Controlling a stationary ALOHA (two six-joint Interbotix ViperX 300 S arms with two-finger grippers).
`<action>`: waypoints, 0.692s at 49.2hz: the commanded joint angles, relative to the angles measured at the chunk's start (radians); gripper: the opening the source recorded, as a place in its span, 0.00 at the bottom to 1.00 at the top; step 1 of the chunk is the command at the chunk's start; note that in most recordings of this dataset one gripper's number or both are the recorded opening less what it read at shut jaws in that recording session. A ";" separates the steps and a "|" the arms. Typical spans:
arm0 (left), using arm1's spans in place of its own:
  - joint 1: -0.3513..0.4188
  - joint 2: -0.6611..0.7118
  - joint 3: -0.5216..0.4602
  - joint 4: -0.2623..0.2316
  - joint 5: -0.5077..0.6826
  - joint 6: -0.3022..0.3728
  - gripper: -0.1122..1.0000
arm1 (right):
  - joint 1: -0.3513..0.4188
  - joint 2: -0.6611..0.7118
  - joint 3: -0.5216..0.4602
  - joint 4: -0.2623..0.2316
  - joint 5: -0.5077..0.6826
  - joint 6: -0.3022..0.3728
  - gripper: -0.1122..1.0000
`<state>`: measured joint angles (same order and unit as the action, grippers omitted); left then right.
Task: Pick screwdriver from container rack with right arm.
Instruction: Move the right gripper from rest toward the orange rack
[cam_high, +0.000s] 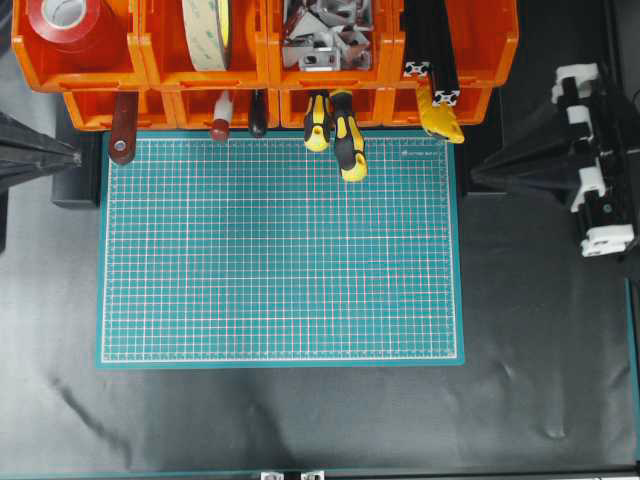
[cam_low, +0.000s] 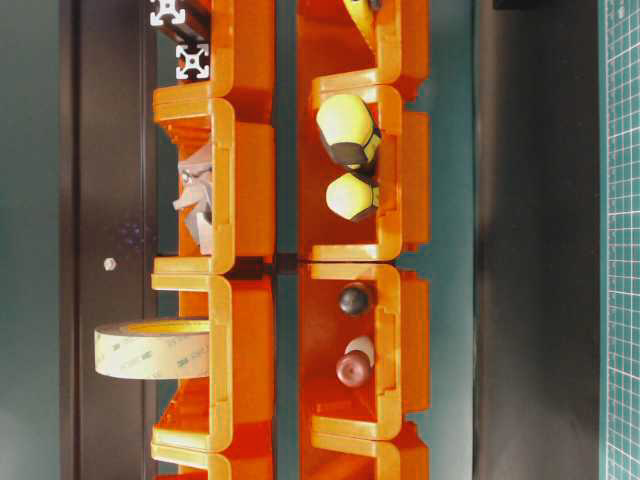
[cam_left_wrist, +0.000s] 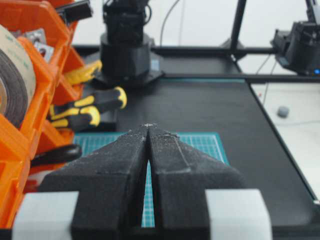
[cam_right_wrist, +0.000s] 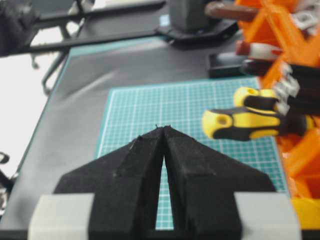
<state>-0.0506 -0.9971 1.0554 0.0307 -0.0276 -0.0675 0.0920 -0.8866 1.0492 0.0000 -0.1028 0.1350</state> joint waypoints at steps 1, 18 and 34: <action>0.008 -0.020 -0.037 0.003 0.038 -0.003 0.10 | 0.021 0.057 -0.114 -0.011 0.060 -0.005 0.10; 0.002 -0.041 -0.041 0.003 0.054 -0.017 0.10 | 0.117 0.291 -0.440 -0.199 0.373 -0.049 0.10; -0.008 -0.041 -0.041 0.003 0.054 -0.017 0.10 | 0.178 0.477 -0.612 -0.374 0.630 -0.044 0.10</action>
<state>-0.0522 -1.0446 1.0446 0.0307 0.0307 -0.0813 0.2531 -0.4510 0.5016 -0.3375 0.4310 0.0859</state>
